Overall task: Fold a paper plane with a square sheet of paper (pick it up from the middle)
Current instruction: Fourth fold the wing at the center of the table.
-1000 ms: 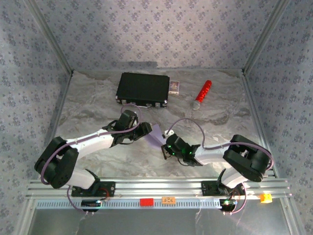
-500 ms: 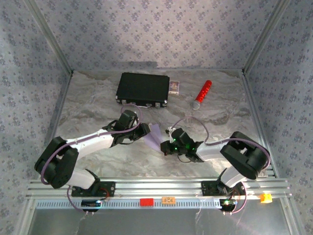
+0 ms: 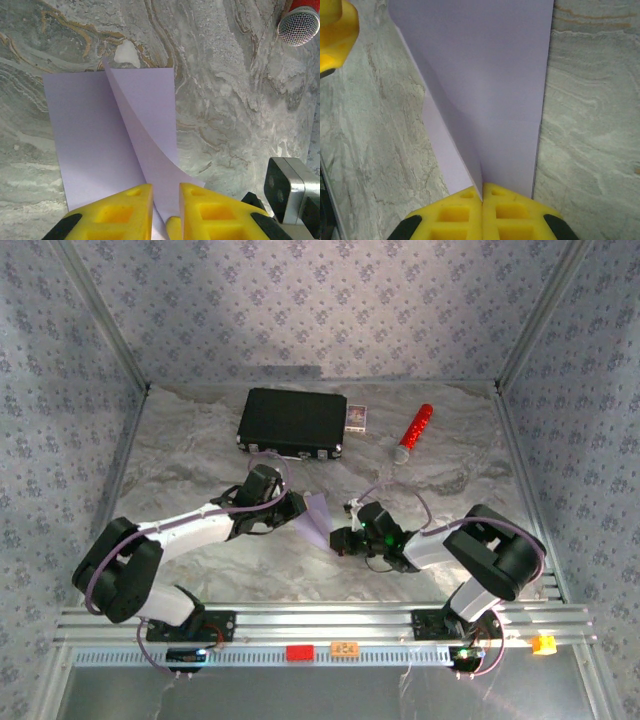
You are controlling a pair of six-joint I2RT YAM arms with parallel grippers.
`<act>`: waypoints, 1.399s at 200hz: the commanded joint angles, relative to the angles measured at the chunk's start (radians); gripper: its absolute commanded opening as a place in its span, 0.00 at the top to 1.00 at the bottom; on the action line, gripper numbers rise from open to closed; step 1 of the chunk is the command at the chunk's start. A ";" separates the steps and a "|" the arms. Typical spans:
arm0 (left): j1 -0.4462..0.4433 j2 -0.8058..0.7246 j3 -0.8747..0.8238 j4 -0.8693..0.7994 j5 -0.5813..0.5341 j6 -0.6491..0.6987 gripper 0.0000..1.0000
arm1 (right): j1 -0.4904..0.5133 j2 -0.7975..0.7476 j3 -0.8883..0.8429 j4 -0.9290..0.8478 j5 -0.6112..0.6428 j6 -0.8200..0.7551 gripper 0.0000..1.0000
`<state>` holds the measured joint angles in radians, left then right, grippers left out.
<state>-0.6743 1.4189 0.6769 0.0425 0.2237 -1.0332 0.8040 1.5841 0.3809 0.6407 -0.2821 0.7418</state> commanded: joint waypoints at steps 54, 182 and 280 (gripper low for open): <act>0.005 0.069 -0.014 0.072 0.068 -0.020 0.84 | -0.016 0.041 -0.016 0.030 -0.048 0.038 0.92; 0.000 0.094 -0.017 0.094 0.079 -0.042 0.88 | -0.029 0.033 -0.038 0.038 -0.040 0.055 0.92; -0.008 0.112 -0.015 0.117 0.089 -0.042 0.92 | -0.041 0.030 -0.055 0.063 -0.042 0.076 0.92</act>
<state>-0.6754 1.5192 0.6647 0.1314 0.2924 -1.0676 0.7742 1.6024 0.3511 0.7227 -0.3233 0.8009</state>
